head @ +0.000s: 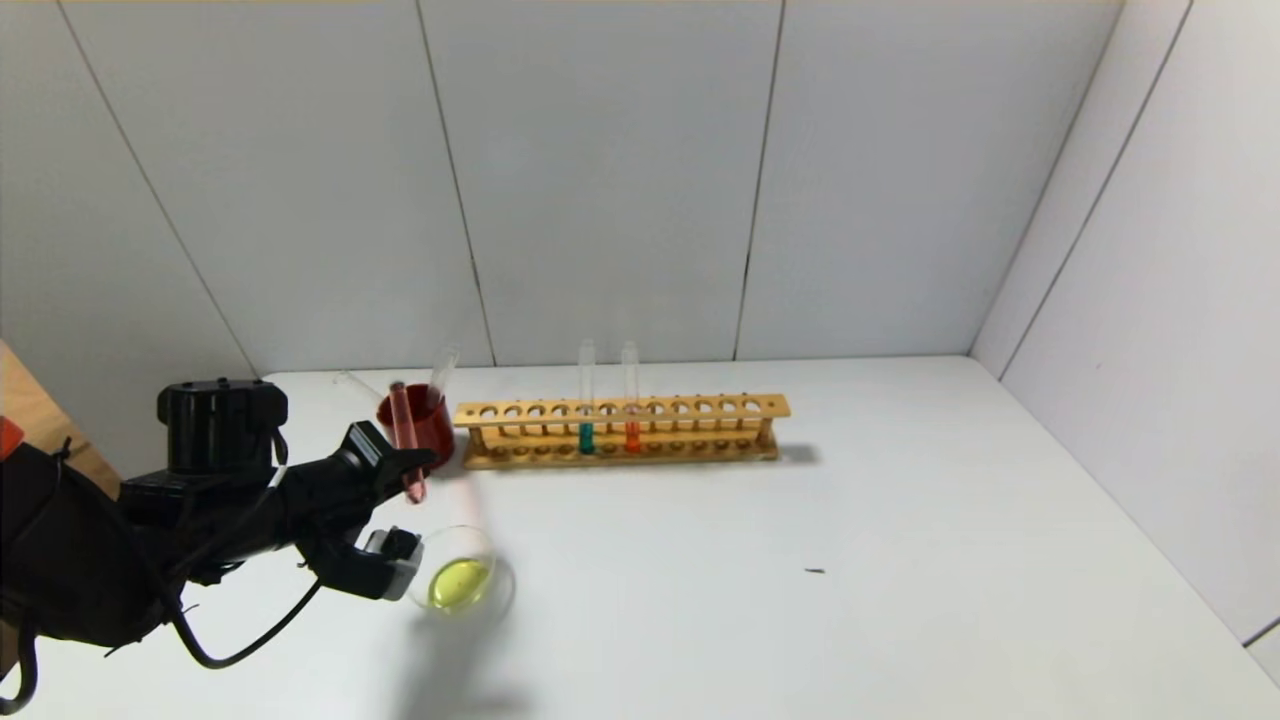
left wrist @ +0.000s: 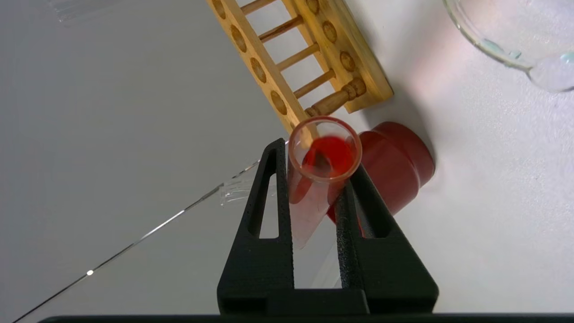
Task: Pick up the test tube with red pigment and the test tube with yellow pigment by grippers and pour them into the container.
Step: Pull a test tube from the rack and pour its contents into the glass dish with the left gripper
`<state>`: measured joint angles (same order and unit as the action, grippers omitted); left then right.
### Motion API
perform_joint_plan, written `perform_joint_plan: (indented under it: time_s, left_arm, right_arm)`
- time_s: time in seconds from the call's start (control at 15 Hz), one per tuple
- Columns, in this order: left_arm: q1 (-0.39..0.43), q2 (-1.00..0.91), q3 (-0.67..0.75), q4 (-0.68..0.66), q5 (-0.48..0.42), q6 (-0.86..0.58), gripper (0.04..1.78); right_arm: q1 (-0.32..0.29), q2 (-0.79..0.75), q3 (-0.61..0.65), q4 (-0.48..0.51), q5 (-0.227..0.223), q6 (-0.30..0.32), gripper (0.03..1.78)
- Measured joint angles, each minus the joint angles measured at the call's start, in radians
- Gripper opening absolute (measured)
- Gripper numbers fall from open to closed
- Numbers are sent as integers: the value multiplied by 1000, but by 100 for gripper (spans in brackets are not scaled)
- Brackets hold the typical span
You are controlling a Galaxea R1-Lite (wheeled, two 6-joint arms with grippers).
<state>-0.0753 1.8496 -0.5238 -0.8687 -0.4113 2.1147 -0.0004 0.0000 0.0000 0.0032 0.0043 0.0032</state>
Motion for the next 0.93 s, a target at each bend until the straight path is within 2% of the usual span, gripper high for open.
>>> perform_joint_plan:
  time_s: [0.73,0.93]
  left_arm:
    - [14,28,-40,-5,-1,74,32]
    - [13,23,-38,-5,-11,134,32]
  right_arm:
    - [0,0,0,0,0,0,175]
    - [0,0,0,0,0,0,175]
